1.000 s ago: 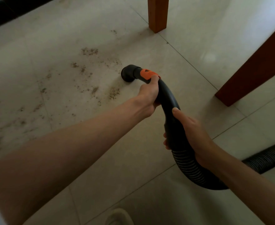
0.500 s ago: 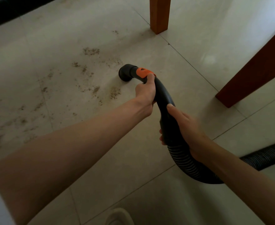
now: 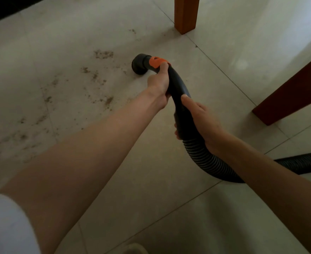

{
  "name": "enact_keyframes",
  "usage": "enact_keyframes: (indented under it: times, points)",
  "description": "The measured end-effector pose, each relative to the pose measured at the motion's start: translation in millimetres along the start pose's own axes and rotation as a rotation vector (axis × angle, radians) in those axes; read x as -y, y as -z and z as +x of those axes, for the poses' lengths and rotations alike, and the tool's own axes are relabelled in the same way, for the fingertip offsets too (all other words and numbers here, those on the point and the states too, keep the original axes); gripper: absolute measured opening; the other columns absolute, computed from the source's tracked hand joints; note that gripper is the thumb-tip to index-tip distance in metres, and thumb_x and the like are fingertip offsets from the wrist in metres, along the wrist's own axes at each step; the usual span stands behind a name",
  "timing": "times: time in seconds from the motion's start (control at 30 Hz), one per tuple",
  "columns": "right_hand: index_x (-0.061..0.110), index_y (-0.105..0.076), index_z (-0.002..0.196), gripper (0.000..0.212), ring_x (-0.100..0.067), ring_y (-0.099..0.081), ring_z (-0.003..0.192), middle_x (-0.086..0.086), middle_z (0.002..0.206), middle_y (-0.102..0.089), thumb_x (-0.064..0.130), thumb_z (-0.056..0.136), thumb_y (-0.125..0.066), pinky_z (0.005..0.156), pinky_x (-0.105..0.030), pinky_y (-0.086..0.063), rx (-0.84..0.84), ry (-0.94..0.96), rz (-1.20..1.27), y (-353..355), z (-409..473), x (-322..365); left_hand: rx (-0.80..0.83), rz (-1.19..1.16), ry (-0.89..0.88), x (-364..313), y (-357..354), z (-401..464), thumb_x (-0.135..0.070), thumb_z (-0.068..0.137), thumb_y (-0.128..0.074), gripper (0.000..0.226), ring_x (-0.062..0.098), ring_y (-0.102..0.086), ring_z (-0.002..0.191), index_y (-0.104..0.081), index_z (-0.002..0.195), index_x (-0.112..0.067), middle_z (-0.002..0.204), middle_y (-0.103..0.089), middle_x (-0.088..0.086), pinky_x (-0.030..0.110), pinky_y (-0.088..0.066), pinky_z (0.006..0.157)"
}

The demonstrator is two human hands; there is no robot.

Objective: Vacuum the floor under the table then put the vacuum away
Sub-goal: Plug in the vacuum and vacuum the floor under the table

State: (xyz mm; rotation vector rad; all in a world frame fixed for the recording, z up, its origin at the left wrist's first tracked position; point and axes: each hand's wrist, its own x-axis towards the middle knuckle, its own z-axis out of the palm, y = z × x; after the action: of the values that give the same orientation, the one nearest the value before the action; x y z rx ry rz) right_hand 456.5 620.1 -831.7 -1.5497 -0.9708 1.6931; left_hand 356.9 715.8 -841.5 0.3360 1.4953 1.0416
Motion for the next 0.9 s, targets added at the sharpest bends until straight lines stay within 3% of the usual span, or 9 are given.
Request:
enact_keyframes:
  times: [0.17, 0.23, 0.33, 0.47, 0.57, 0.67, 0.73, 0.8, 0.9]
  points:
    - [-0.005, -0.058, 0.104, 0.052, -0.031, -0.063, 0.066, -0.019, 0.084, -0.061, 0.046, 0.094, -0.050, 0.067, -0.046, -0.057, 0.006, 0.001, -0.028, 0.5, 5.2, -1.0, 0.016, -0.022, -0.014, -3.5, 3.3, 2.2, -0.036, 0.095, -0.050, 0.047, 0.026, -0.060, 0.089, -0.049, 0.124, 0.001, 0.111, -0.061, 0.016, 0.035, -0.054, 0.074]
    - [-0.001, -0.058, 0.103, 0.049, -0.031, -0.064, 0.066, -0.019, 0.085, -0.062, 0.046, 0.094, -0.050, 0.068, -0.047, -0.057, 0.018, -0.009, -0.036, 2.9, -0.7, -6.4, 0.053, -0.028, -0.026, -1.6, 6.7, -1.0, -0.029, 0.093, -0.050, 0.035, 0.024, -0.058, 0.083, -0.051, 0.113, 0.000, 0.100, -0.058, 0.014, 0.033, -0.052, 0.070]
    - [0.002, -0.058, 0.101, 0.046, -0.028, -0.063, 0.062, -0.016, 0.081, -0.063, 0.046, 0.095, -0.046, 0.060, -0.038, -0.057, 0.070, -0.057, -0.032, 9.3, -15.2, -14.3, 0.087, -0.007, -0.034, 8.4, 12.2, -12.4, -0.024, 0.094, -0.050, 0.021, 0.020, -0.056, 0.074, -0.052, 0.098, -0.003, 0.087, -0.056, 0.009, 0.030, -0.050, 0.064]
    - [0.000, -0.063, 0.100, 0.060, -0.030, -0.069, 0.079, -0.018, 0.092, -0.069, 0.055, 0.093, -0.042, 0.076, -0.040, -0.058, 0.121, -0.075, -0.199, 15.1, -21.4, -19.7, 0.105, 0.006, -0.071, 21.8, 21.8, -28.3, -0.023, 0.096, -0.051, 0.020, 0.018, -0.057, 0.073, -0.053, 0.091, -0.004, 0.083, -0.056, 0.007, 0.028, -0.050, 0.062]
    - [0.004, -0.063, 0.097, 0.053, -0.027, -0.068, 0.082, -0.017, 0.094, -0.069, 0.052, 0.093, -0.043, 0.077, -0.039, -0.057, 0.130, -0.054, -0.332, 15.0, -28.8, -18.7, 0.084, 0.075, -0.065, 29.1, 28.6, -44.4, -0.023, 0.096, -0.052, 0.021, 0.019, -0.059, 0.074, -0.055, 0.085, -0.006, 0.084, -0.058, 0.007, 0.028, -0.052, 0.061]
    - [0.014, -0.053, 0.084, 0.032, -0.024, -0.066, 0.074, -0.012, 0.085, -0.065, 0.042, 0.096, -0.043, 0.071, -0.037, -0.057, 0.120, -0.015, -0.366, 14.1, -39.4, -21.8, 0.081, 0.111, -0.018, 38.2, 35.2, -58.6, -0.025, 0.097, -0.051, 0.023, 0.021, -0.060, 0.078, -0.055, 0.096, -0.002, 0.090, -0.060, 0.010, 0.030, -0.054, 0.065]
    - [0.019, -0.047, 0.077, 0.032, -0.014, -0.059, 0.060, -0.004, 0.073, -0.058, 0.043, 0.097, -0.041, 0.051, -0.023, -0.049, 0.079, 0.029, -0.444, 12.8, -45.7, -25.6, 0.100, 0.100, 0.024, 40.6, 38.9, -66.6, -0.025, 0.097, -0.049, 0.023, 0.022, -0.060, 0.079, -0.054, 0.095, -0.002, 0.089, -0.059, 0.011, 0.032, -0.053, 0.070]
    - [0.019, -0.047, 0.074, 0.036, -0.011, -0.056, 0.055, -0.001, 0.068, -0.057, 0.048, 0.096, -0.040, 0.043, -0.017, -0.041, 0.043, 0.075, -0.514, 11.7, -49.9, -32.2, 0.107, 0.095, 0.056, 43.8, 41.0, -70.9, -0.026, 0.098, -0.047, 0.024, 0.021, -0.059, 0.079, -0.053, 0.092, -0.004, 0.088, -0.059, 0.010, 0.031, -0.052, 0.071]
    - [0.018, -0.050, 0.079, 0.039, -0.020, -0.066, 0.067, -0.010, 0.080, -0.067, 0.053, 0.094, -0.040, 0.058, -0.030, -0.055, 0.039, 0.079, -0.479, 11.2, -58.6, -43.3, 0.041, 0.064, 0.075, 55.3, 38.3, -79.9, -0.029, 0.096, -0.051, 0.033, 0.022, -0.060, 0.083, -0.053, 0.108, 0.001, 0.097, -0.060, 0.012, 0.029, -0.052, 0.068]
